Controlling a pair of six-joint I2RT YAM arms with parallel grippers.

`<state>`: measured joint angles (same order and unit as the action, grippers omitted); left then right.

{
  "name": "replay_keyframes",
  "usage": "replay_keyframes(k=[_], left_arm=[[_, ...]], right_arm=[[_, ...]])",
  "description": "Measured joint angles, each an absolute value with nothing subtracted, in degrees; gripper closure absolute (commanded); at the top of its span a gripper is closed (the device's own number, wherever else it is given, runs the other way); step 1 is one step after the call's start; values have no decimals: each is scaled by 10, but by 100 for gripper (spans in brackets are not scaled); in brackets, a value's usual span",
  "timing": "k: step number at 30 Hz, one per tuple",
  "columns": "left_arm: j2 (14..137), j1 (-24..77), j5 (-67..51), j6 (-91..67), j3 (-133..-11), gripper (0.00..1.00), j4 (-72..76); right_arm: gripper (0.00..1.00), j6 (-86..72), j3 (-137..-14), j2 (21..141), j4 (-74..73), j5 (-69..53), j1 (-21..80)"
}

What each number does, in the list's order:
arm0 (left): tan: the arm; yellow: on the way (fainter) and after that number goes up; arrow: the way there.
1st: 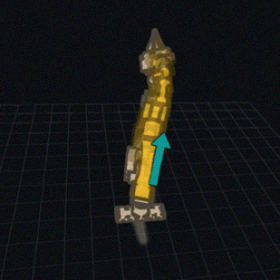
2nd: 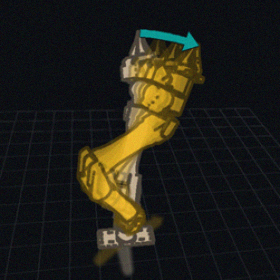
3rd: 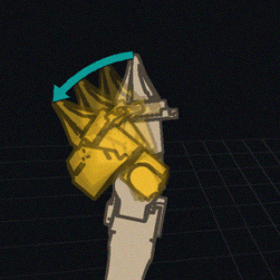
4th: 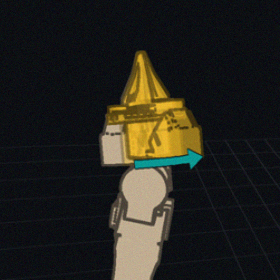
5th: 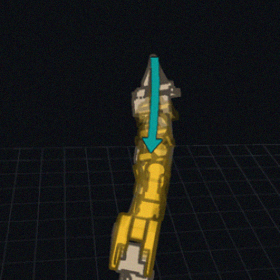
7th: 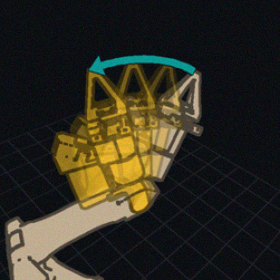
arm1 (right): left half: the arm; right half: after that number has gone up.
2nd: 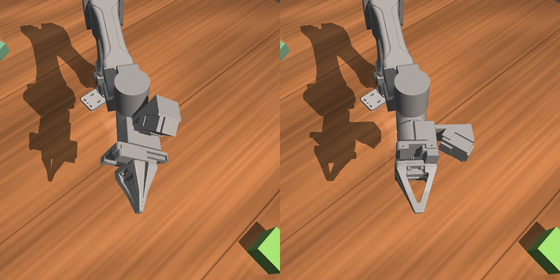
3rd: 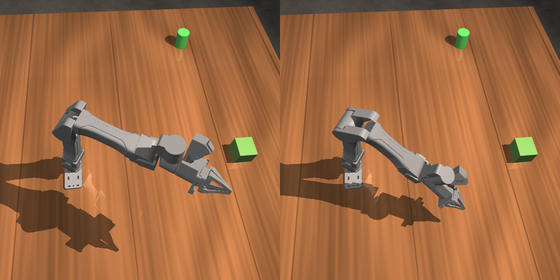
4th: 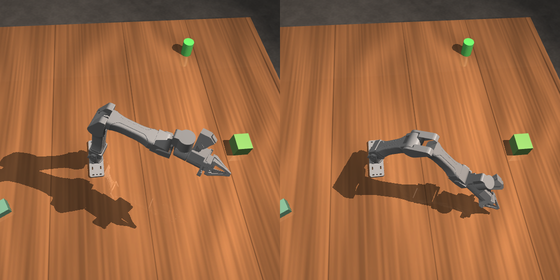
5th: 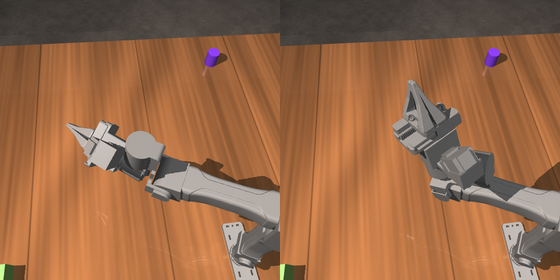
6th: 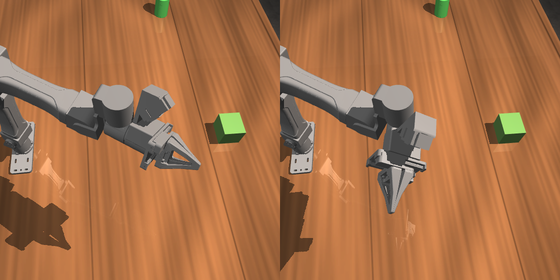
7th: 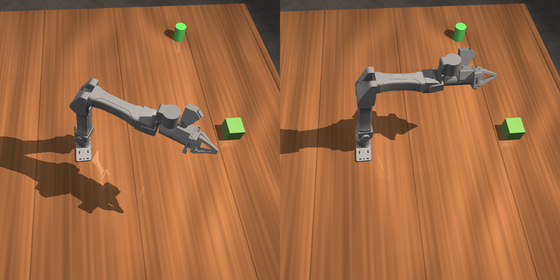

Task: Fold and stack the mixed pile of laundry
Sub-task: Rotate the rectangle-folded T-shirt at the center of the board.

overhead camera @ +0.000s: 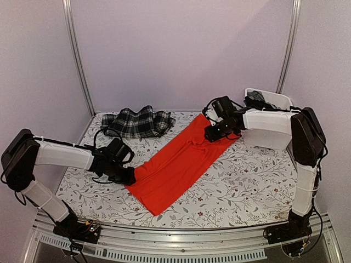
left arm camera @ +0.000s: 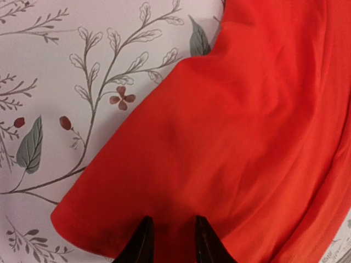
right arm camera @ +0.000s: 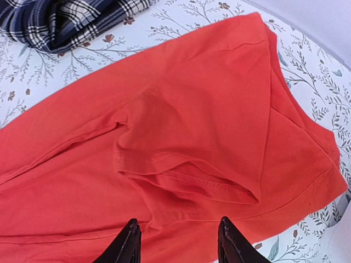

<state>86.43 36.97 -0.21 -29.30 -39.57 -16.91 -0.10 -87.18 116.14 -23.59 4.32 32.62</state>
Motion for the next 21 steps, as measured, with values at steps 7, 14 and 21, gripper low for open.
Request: replay_keyframes(k=[7,14,21], left_arm=[[820,375,21,-368,-343,78,-175],[748,406,17,-424,-300,60,-197],[723,414,41,-420,-341,57,-253]], right_arm=[[53,-31,-820,1136,-230,-1,334],[55,-40,-818,1206,-243,22,333],[57,-21,-878,1253,-226,66,318]])
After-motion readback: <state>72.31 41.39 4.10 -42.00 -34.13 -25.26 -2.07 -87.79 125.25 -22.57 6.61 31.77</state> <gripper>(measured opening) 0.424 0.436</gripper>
